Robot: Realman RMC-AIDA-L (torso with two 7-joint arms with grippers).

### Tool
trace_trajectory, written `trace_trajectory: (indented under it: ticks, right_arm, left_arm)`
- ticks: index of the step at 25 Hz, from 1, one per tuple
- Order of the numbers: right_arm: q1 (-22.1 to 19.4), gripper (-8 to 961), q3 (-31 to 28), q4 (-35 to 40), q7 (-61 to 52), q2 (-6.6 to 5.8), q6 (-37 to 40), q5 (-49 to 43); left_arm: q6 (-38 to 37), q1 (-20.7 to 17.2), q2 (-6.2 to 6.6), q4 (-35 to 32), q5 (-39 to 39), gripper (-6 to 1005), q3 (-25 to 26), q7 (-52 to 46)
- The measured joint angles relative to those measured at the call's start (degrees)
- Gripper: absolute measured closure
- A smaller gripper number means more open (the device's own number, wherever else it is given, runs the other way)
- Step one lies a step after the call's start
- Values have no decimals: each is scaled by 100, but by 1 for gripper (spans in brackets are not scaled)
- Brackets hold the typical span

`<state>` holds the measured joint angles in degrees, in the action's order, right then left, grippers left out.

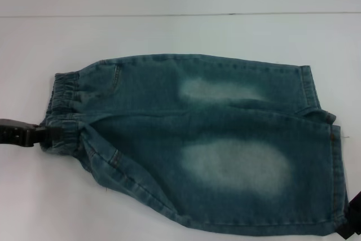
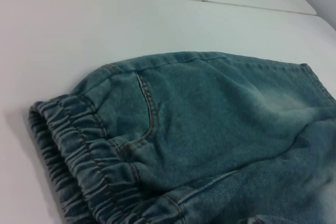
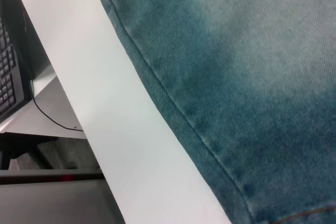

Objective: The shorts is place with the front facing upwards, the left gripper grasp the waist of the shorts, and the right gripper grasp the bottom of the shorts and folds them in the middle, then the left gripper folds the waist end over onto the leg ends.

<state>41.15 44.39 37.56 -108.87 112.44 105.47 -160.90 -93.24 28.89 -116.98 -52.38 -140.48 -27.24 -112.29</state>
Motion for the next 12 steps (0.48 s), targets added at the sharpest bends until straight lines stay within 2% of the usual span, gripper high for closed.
trace_trajectory:
  ticks: [6,12]
  right_arm:
    - [-2,762,6,11,3,-4,-12,5]
    - [-35,866,-105,-10,36,-35,-48,8]
  left_arm:
    - [3,-13,-8,0,4,965,0,2]
    - [5,-16,-9,0,4,964,0,0]
